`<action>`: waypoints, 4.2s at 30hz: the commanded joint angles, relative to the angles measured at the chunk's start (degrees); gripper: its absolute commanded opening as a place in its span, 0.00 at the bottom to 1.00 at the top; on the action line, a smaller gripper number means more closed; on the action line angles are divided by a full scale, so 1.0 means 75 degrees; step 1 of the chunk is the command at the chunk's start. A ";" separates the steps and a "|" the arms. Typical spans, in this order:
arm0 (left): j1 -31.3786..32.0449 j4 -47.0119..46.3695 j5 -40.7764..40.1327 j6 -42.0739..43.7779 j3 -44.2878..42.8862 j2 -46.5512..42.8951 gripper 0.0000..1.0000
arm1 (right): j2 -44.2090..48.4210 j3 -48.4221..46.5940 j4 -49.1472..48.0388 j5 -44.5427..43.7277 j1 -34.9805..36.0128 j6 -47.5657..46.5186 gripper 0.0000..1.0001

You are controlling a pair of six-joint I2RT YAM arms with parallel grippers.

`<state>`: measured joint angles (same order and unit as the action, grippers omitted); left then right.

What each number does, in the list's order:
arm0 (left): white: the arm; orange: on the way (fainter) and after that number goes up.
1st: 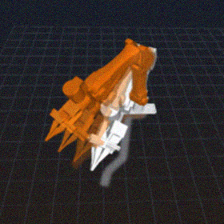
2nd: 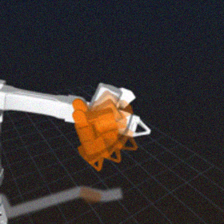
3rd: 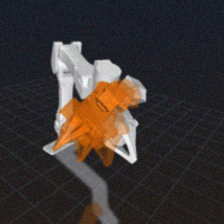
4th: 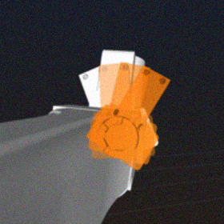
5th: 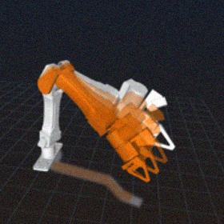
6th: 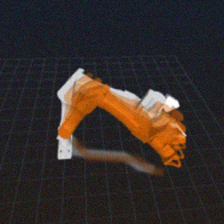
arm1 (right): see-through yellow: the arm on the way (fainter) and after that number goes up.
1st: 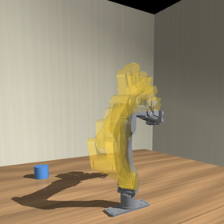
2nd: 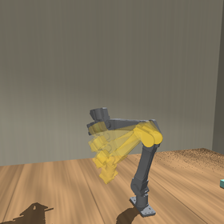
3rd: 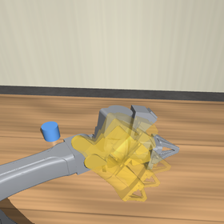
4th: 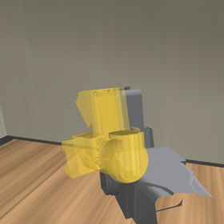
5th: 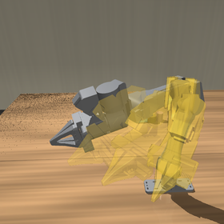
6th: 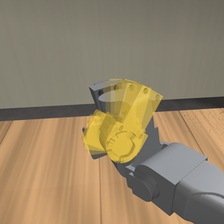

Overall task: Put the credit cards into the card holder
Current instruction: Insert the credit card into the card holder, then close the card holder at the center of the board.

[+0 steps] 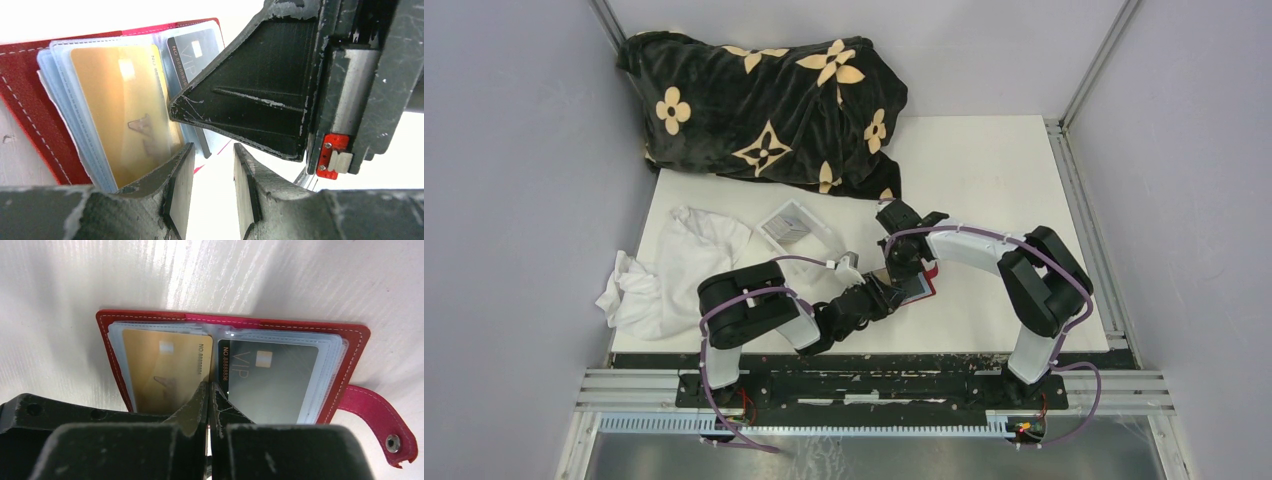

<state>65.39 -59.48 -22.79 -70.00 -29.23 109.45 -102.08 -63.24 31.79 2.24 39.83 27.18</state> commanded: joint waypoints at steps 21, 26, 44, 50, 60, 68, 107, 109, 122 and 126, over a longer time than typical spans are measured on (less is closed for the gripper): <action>-0.0142 0.1200 -0.0458 0.0906 0.0340 -0.0797 0.44 | 0.0350 -0.0644 0.0222 -0.0341 -0.0189 -0.0165 0.19; -0.0162 0.2003 -0.0804 0.1531 0.0185 -0.2004 0.48 | 0.0405 -0.1116 0.0281 -0.0279 -0.0184 -0.0132 0.30; -0.0674 0.2571 -0.0318 0.1636 0.0744 -0.3364 0.67 | 0.2728 0.0225 -0.1379 -0.3513 -0.0187 -0.0112 0.40; -0.0442 0.2677 -0.0692 0.1590 -0.0540 -0.2592 0.64 | 0.2392 -0.0025 -0.2233 -0.4870 -0.0158 0.0598 0.36; 0.0854 0.0684 -0.2977 0.2797 -0.0899 -0.1707 0.62 | 0.2060 0.0532 -0.2999 -0.6512 -0.0051 0.1597 0.36; 0.0920 0.0493 -0.2729 0.3831 -0.1100 -0.1537 0.61 | 0.1698 -0.0016 -0.2548 -0.6977 0.0262 0.1464 0.34; 0.0579 0.2351 -0.4392 0.1471 0.0308 -0.2096 0.74 | 0.3032 0.1027 -0.0692 -0.5292 0.0586 0.0385 0.73; 0.0323 0.2096 -0.3939 0.1376 0.0488 -0.2064 0.74 | 0.3221 0.1196 -0.0446 -0.5323 0.0583 0.0530 0.75; -0.0610 0.0463 -0.1914 0.1251 0.1038 -0.1513 0.73 | 0.2932 0.2059 -0.0325 -0.4965 0.0578 0.1203 0.75; -0.0771 0.0052 -0.1513 0.1322 0.1024 -0.1302 0.72 | 0.2914 0.2310 -0.0454 -0.4758 0.0401 0.1385 0.70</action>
<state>60.69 -53.28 -37.65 -58.67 -21.52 98.08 -80.29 -47.31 29.76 -34.44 43.97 34.94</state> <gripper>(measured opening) 0.727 0.727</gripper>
